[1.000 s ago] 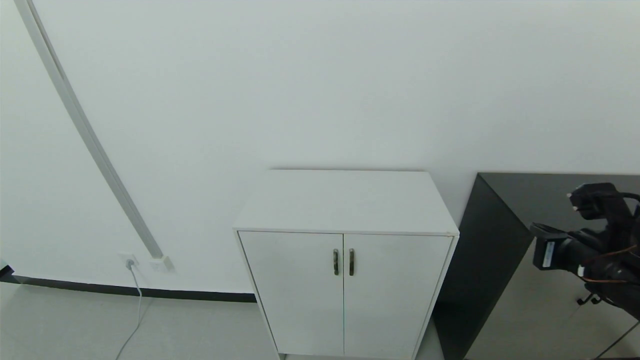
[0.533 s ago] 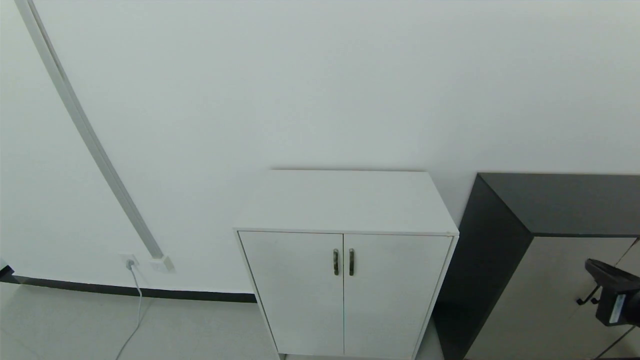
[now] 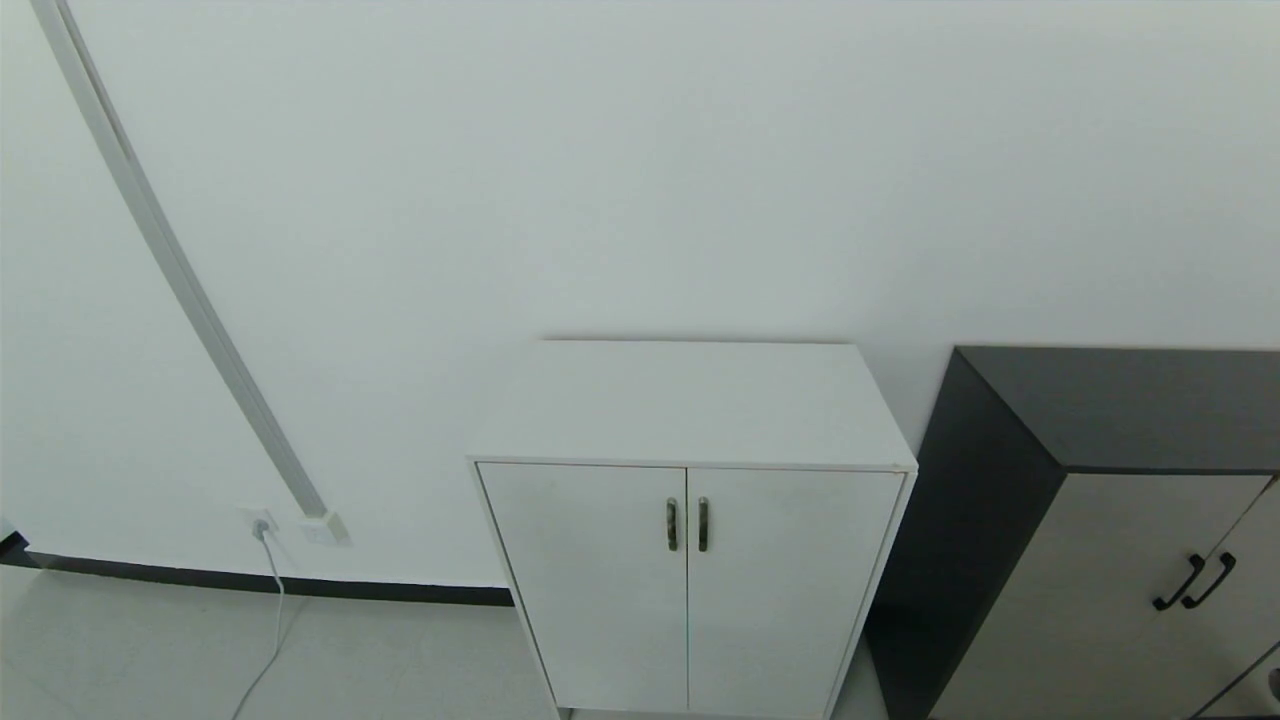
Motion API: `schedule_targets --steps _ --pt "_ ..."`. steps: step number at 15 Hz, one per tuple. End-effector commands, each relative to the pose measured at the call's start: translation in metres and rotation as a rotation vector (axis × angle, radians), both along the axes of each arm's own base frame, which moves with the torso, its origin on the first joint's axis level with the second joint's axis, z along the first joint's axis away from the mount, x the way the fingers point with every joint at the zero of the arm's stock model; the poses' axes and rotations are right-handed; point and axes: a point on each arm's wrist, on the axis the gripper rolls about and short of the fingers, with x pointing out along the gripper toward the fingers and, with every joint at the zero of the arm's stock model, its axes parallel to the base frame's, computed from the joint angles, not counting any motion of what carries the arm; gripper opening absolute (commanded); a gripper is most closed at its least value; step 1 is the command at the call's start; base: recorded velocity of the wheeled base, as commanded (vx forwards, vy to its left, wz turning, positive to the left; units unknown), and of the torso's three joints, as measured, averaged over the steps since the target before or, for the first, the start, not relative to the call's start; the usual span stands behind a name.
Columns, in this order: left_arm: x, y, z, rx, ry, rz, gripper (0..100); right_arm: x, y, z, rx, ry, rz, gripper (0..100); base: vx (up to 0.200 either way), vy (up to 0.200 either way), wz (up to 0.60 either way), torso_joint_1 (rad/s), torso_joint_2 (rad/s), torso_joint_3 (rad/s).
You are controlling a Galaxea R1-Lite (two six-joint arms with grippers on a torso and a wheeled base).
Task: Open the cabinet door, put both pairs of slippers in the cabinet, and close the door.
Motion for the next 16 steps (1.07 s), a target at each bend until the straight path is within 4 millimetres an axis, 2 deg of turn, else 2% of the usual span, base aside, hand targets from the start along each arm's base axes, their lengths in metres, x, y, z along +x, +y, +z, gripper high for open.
schedule_targets --steps 1,3,8,12,16 --pt "0.000 0.000 0.000 -0.001 0.001 0.000 0 -0.034 -0.005 -0.007 0.027 -0.095 0.038 0 0.000 0.000 0.00 0.000 0.00 0.000" --pt "0.000 0.000 0.000 -0.001 0.001 -0.001 0 -0.047 -0.005 -0.018 0.043 -0.078 0.092 0 0.000 0.000 0.00 0.000 0.00 0.000" --pt "0.000 0.000 0.000 -0.001 0.001 0.000 0 -0.048 -0.003 -0.039 0.073 -0.020 0.205 0 0.000 0.000 0.00 0.000 0.00 0.000" --pt "0.000 0.000 0.000 -0.001 0.001 -0.001 0 -0.049 -0.003 -0.049 0.067 -0.049 0.215 0 0.000 0.000 0.00 0.000 0.00 0.000" --pt "0.000 0.000 0.000 0.001 0.001 -0.001 0 -0.050 -0.003 -0.048 0.075 -0.080 0.196 0 0.000 0.000 0.00 0.000 0.00 0.000"
